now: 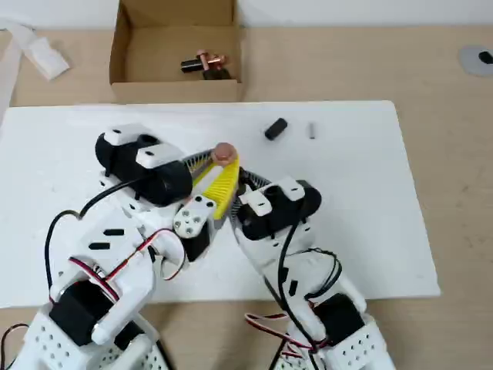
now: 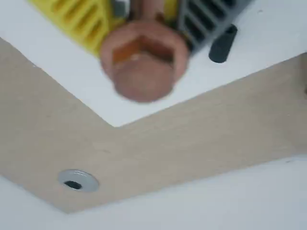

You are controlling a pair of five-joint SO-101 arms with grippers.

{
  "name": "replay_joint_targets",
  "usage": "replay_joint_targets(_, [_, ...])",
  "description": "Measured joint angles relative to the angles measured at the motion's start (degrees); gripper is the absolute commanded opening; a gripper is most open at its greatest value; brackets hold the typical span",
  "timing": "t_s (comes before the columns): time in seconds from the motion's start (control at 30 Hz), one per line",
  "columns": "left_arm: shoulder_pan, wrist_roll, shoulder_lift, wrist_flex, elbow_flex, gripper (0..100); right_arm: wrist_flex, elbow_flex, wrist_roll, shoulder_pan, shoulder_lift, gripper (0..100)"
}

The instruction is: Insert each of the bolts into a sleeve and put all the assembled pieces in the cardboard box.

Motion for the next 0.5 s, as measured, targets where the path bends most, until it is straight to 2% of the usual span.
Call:
replay_joint_targets(0.37, [-0.6,0.0,0.0,-7.7,6.2,1,0.0,0.0,0.0,0.0,0.0,1.0])
replay_joint_targets(0.5, [-0.6,-2.6,0.0,-9.5,6.9,1,0.0,0.0,0.0,0.0,0.0,1.0])
